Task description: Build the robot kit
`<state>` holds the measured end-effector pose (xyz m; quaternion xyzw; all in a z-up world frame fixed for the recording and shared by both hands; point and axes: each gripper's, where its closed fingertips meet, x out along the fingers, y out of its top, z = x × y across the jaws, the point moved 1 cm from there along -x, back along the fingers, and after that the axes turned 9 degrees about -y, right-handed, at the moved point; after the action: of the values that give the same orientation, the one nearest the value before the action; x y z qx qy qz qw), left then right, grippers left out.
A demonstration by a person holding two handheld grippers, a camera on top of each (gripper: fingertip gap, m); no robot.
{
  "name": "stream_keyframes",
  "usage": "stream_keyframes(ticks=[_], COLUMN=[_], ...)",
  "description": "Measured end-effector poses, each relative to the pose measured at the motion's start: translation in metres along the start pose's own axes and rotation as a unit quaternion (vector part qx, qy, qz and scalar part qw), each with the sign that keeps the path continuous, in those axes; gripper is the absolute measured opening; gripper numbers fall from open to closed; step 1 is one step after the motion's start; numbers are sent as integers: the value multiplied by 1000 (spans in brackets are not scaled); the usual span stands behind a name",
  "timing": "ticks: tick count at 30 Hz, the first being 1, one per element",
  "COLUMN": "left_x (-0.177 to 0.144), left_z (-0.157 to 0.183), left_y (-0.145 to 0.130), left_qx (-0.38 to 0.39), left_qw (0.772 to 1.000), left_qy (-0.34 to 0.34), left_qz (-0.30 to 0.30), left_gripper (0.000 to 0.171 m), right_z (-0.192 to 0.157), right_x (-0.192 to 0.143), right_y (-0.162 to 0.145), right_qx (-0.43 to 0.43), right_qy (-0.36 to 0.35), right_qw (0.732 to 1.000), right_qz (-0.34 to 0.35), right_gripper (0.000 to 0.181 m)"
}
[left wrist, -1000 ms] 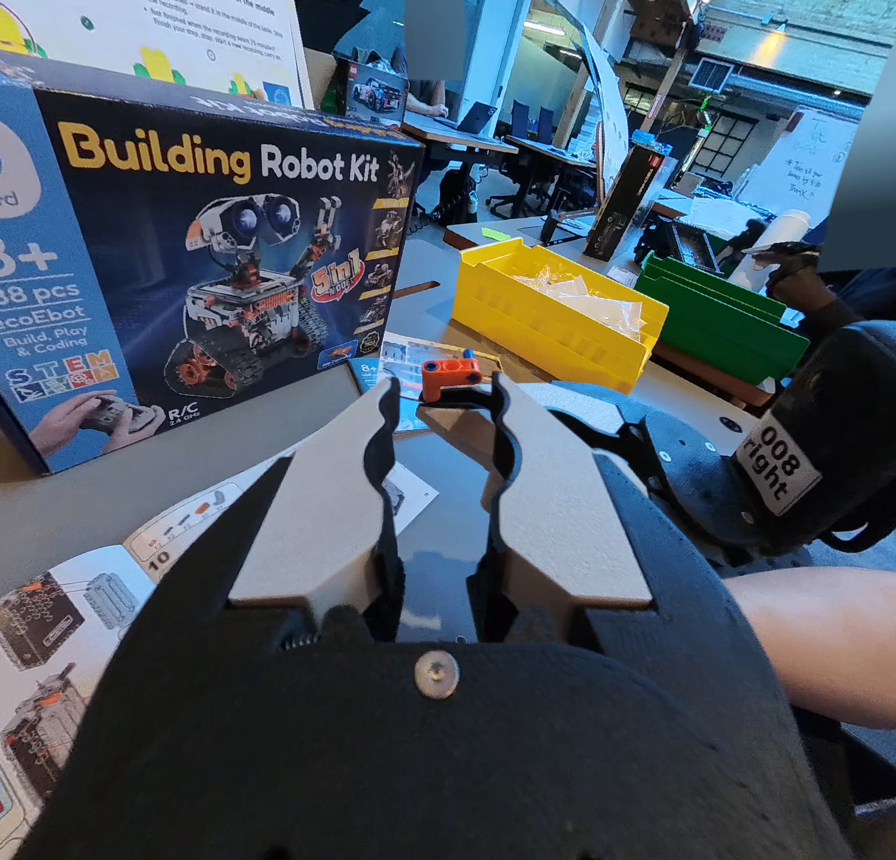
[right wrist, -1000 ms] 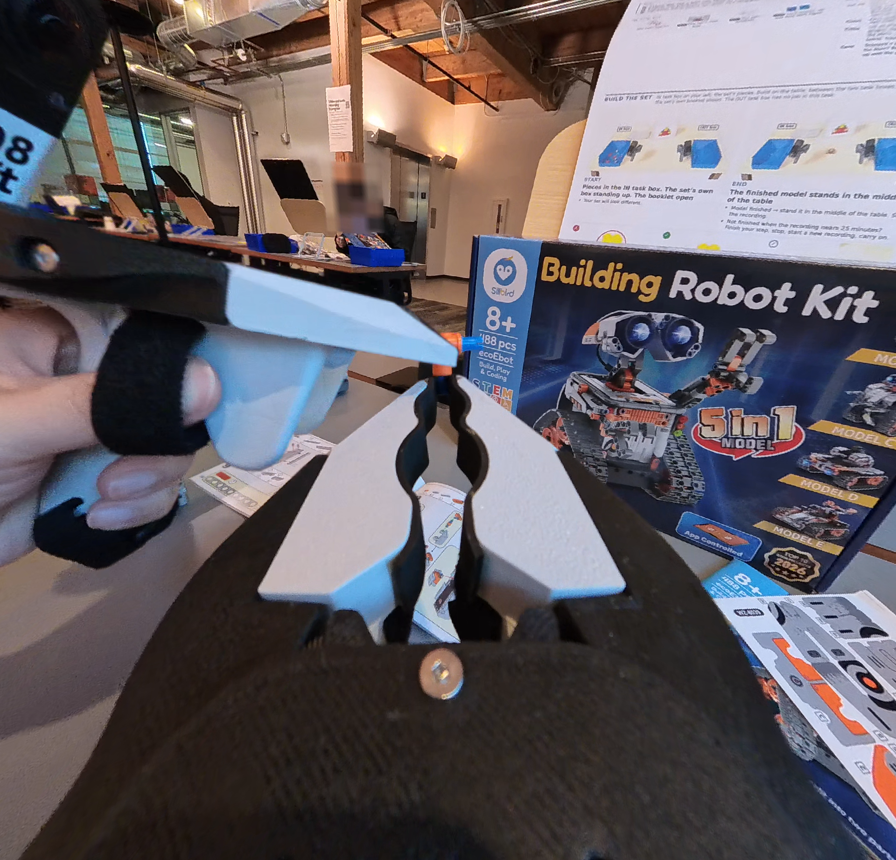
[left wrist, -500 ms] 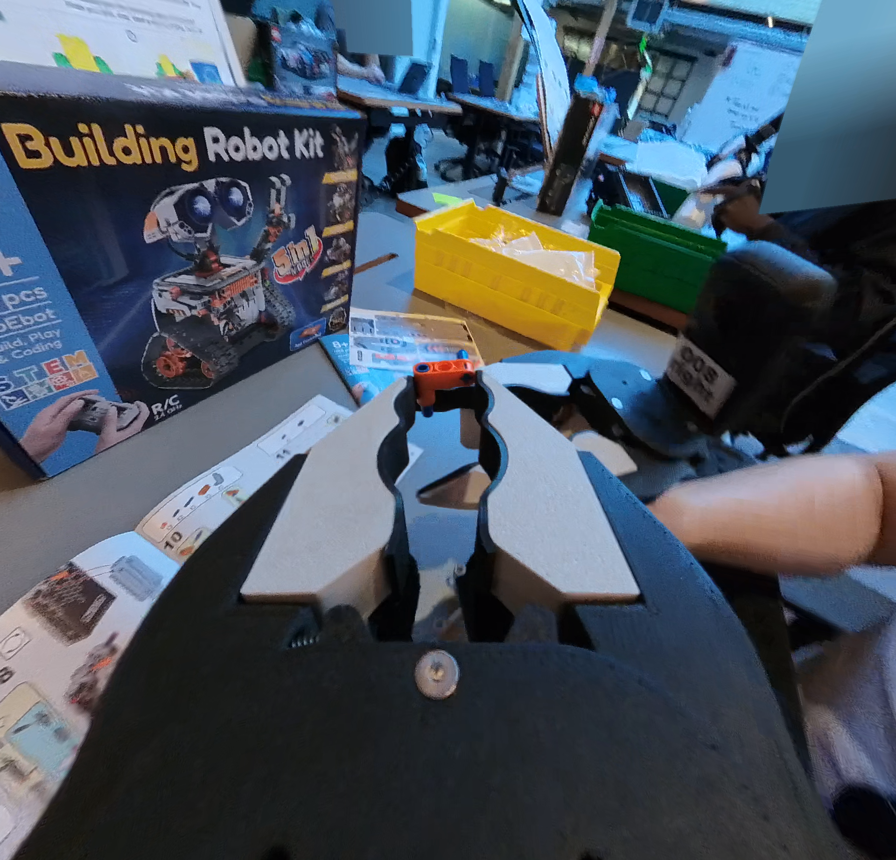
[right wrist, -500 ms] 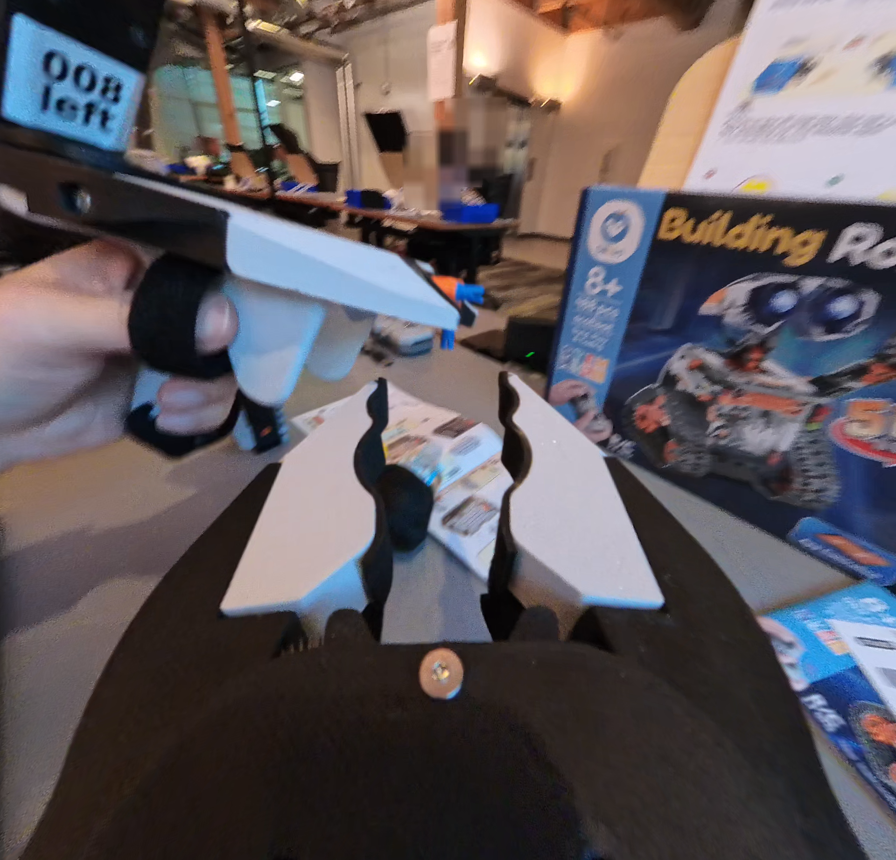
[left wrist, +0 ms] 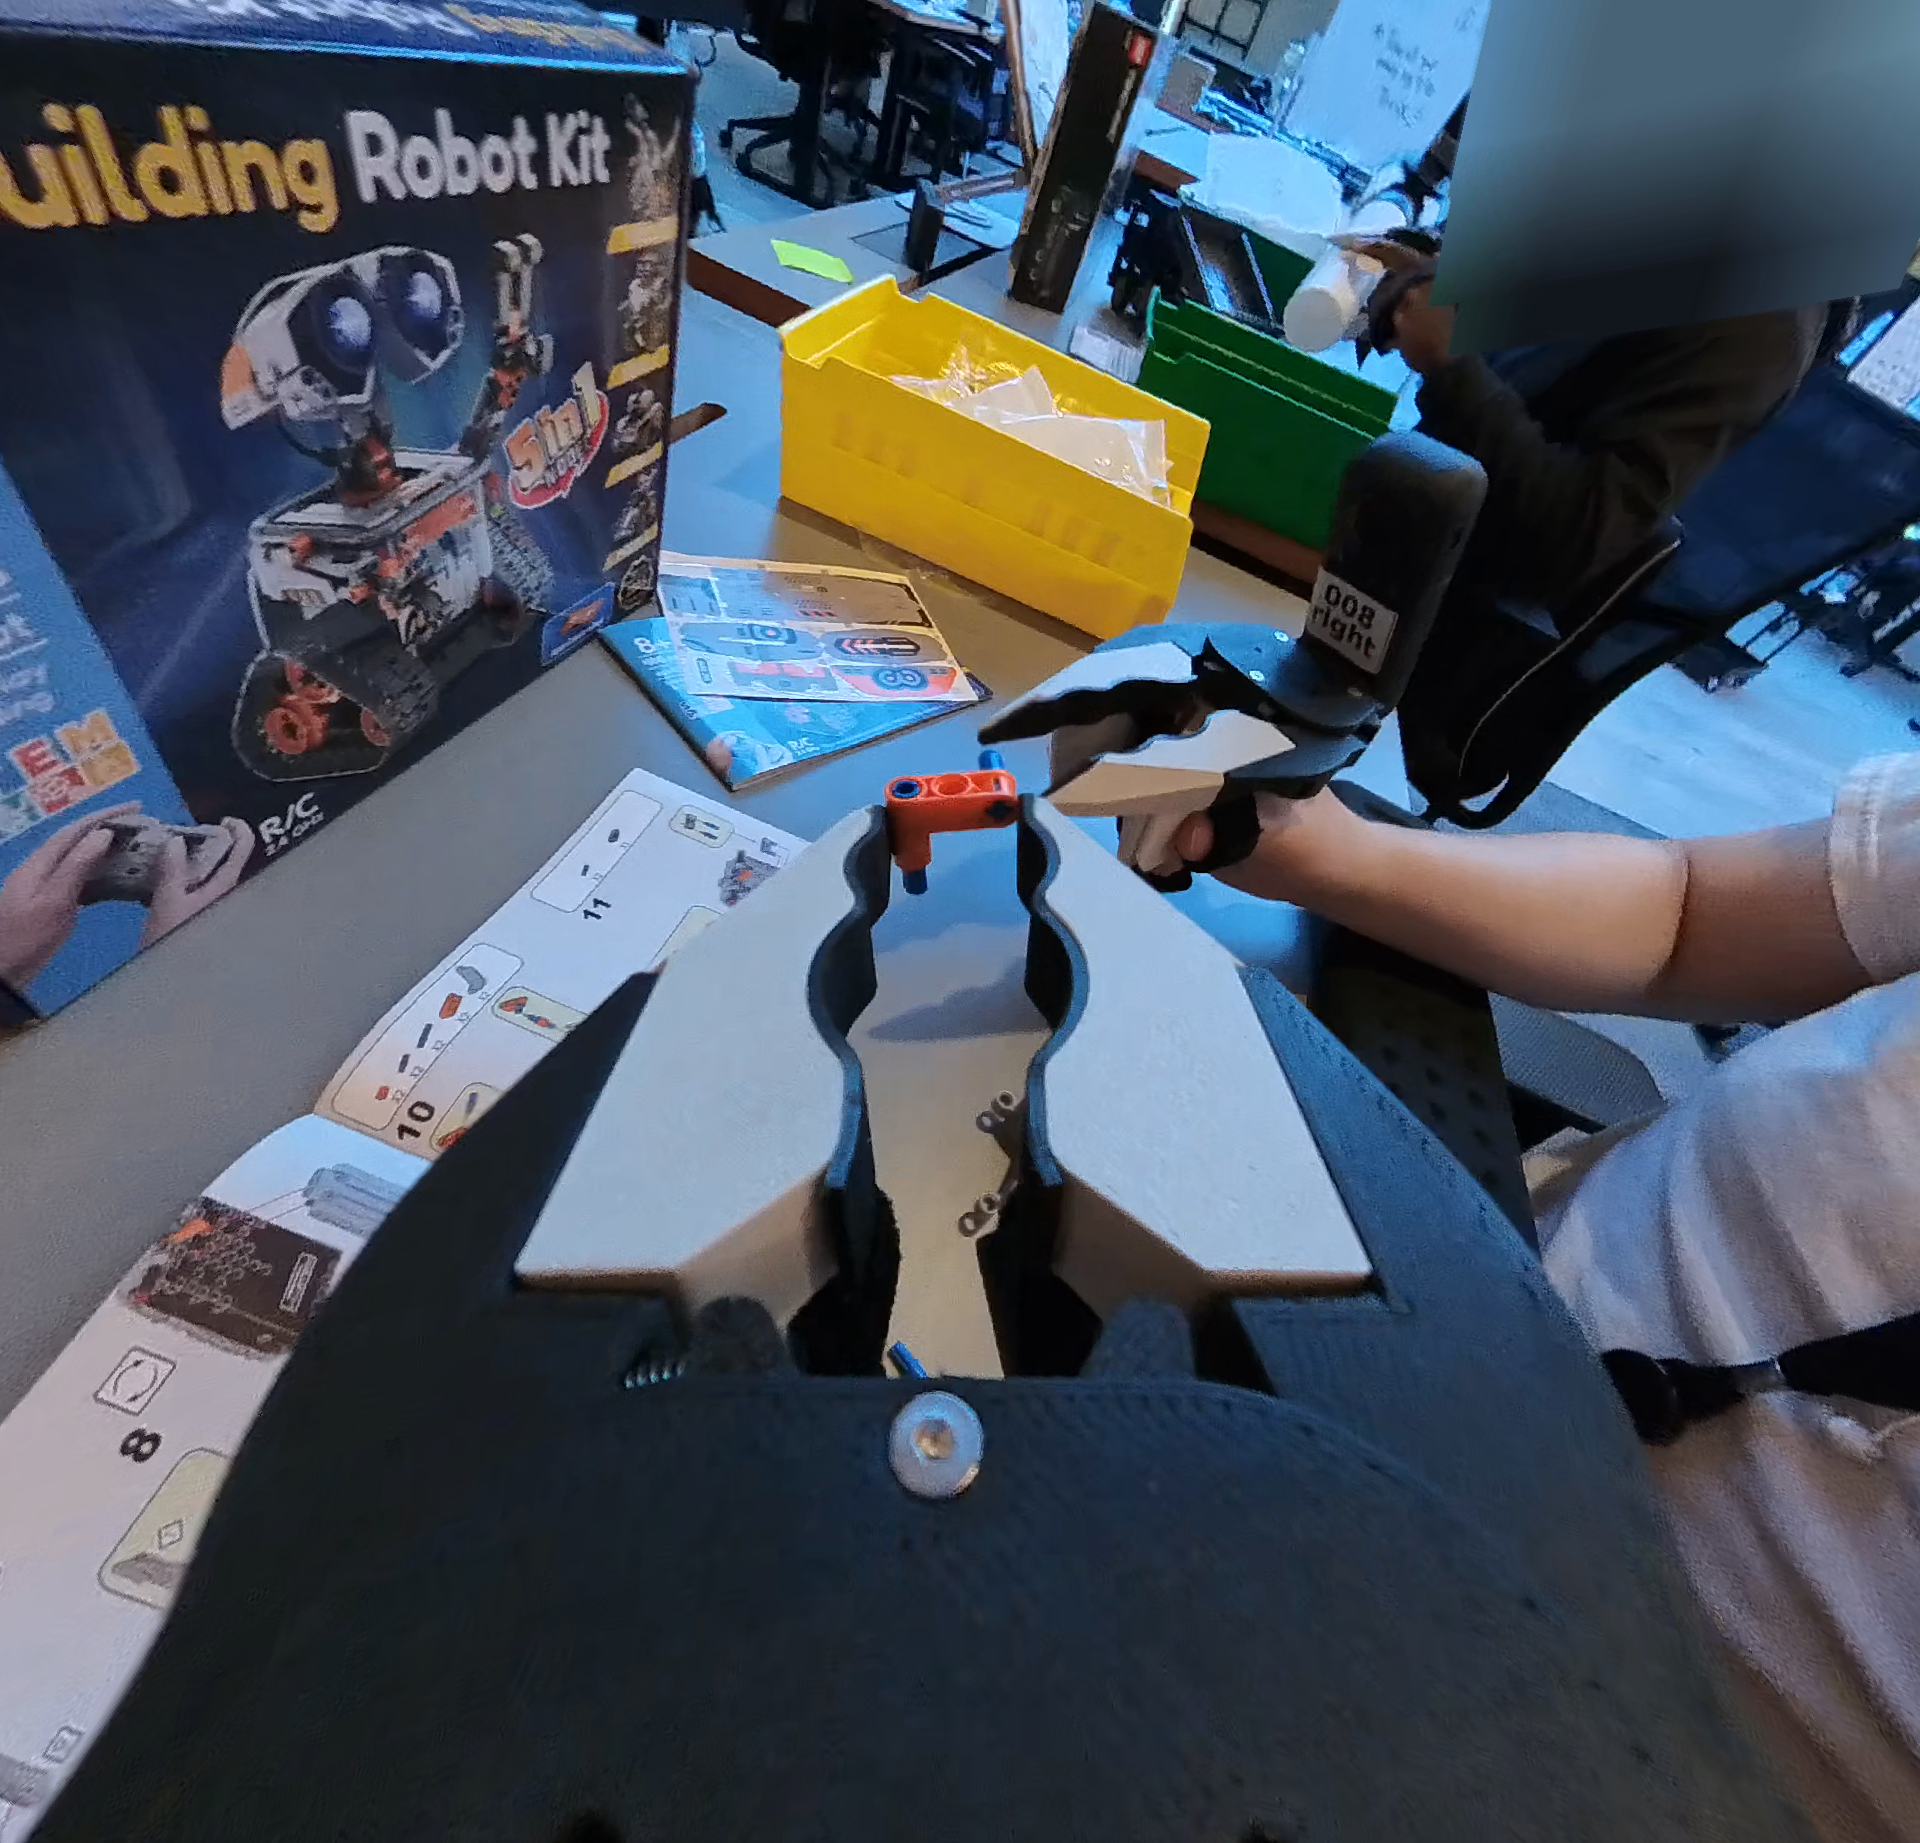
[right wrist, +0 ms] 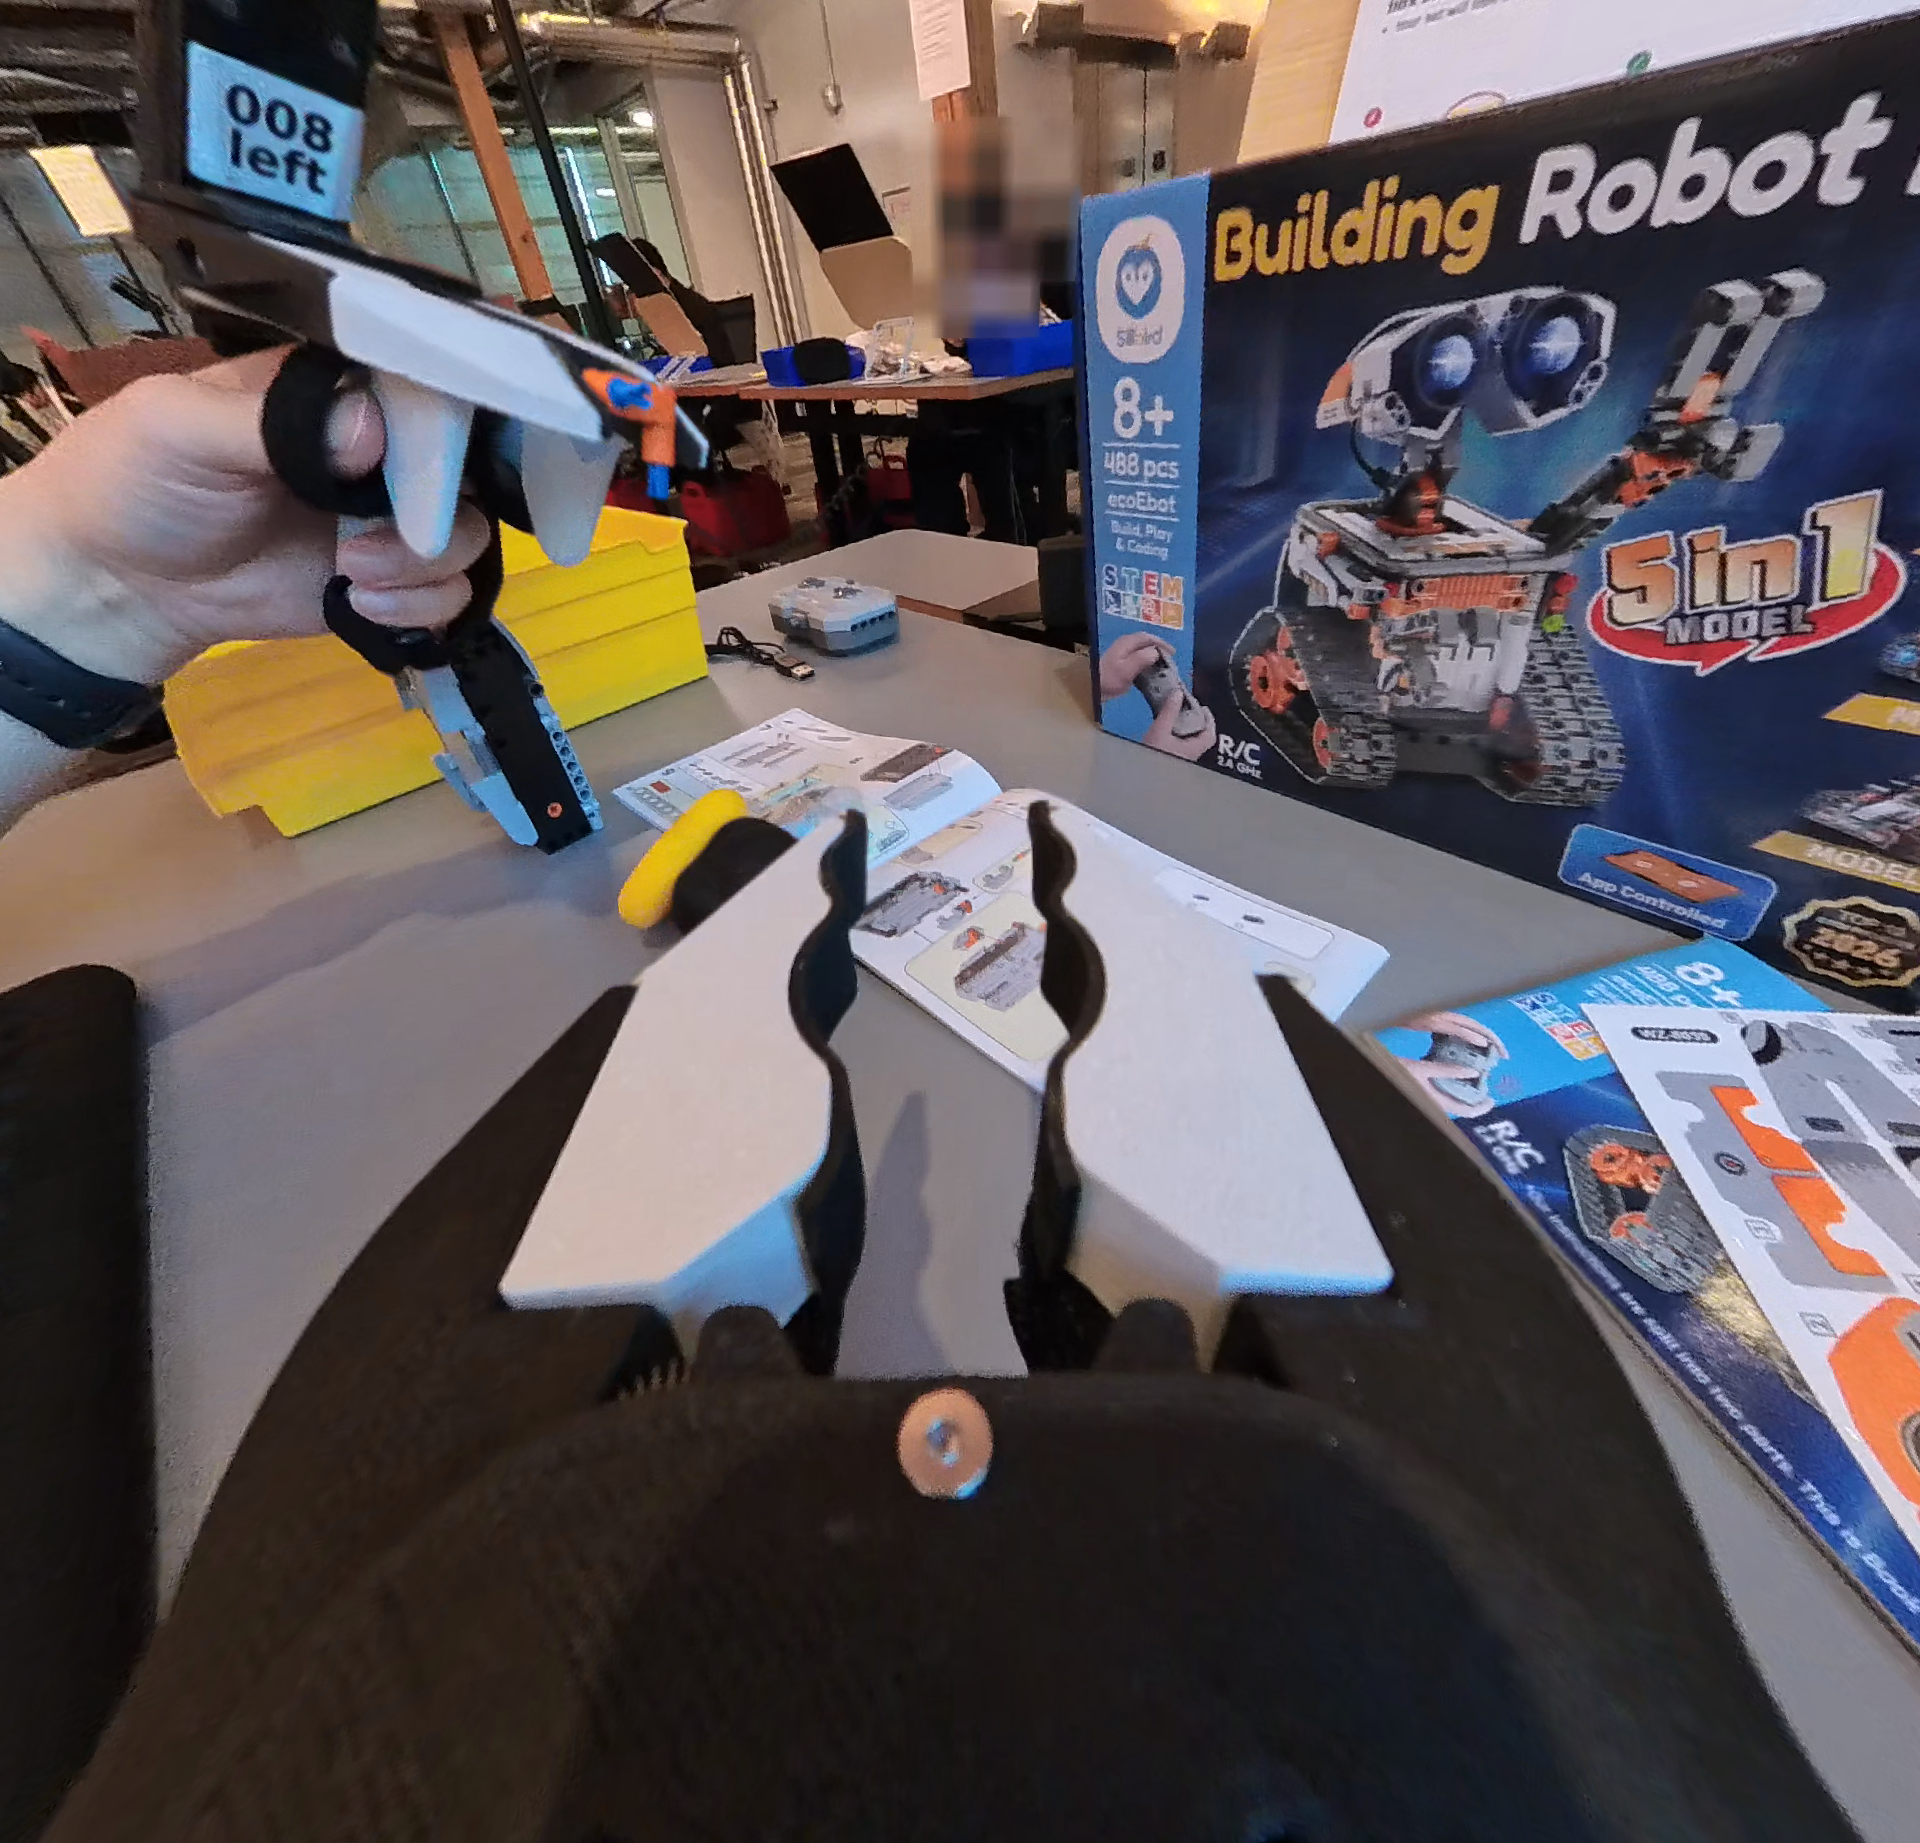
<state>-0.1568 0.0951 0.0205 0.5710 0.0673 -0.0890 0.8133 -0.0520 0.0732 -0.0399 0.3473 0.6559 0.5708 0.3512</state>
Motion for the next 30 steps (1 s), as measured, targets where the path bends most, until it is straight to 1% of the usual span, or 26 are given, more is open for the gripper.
stream_keyframes(ticks=[4,6,7,8,9,10,11,12,13,14,17,19,21,23,24,26,28,30], left_x=[-6,-6,-6,-6,-7,-8,-7,-5,-4,-4,-5,-4,-5,-5,-4,-2,4,9], left_z=[5,30,40,41,32,21,12,10,11,10,7,7,5,6,6,5,6,5], left_y=[-1,11,16,16,11,4,-3,-8,-10,-11,-14,-17,-19,-21,-22,-24,-23,-24], left_qx=[-12,-31,-17,7,28,32,9,-27,-57,-70,-51,-57,-53,-32,-20,1,25,45], left_qw=[1000,999,1000,1000,999,998,999,999,998,997,999,998,997,997,996,994,993,989], left_qy=[9,-17,-21,-5,22,39,37,15,-6,-12,5,15,35,55,64,82,97,122], left_qz=[-3,10,12,2,-17,-33,-39,-35,-25,-14,-4,-18,-35,-53,-61,-69,-67,-65], left_gripper=[22,22,22,22,22,22,22,22,22,22,22,22,22,22,22,22,22,22], right_z=[-9,-14,-16,-18,-19,-21,-22,-24,-25,-26,-30,-34,-35,-39,-42,-45,-49,-55], right_x=[7,7,8,8,9,11,12,13,13,13,10,10,12,15,16,22,34,43], right_y=[-11,-14,-15,-16,-18,-21,-23,-26,-26,-27,-25,-25,-24,-10,4,37,65,77], right_qx=[2,-8,-13,-15,-14,-9,-3,3,6,7,17,42,72,111,138,180,186,157], right_qy=[21,30,34,36,39,45,51,57,62,65,87,109,121,149,173,207,223,223], right_qw=[999,999,999,999,998,998,997,997,996,996,994,991,985,974,965,942,916,884], right_qz=[-25,-31,-32,-34,-38,-45,-52,-58,-62,-63,-65,-72,-99,-126,-142,-195,-276,-379], right_gripper=[30,29,30,29,29,29,30,29,29,28,26,21,19,21,23,27,29,31])
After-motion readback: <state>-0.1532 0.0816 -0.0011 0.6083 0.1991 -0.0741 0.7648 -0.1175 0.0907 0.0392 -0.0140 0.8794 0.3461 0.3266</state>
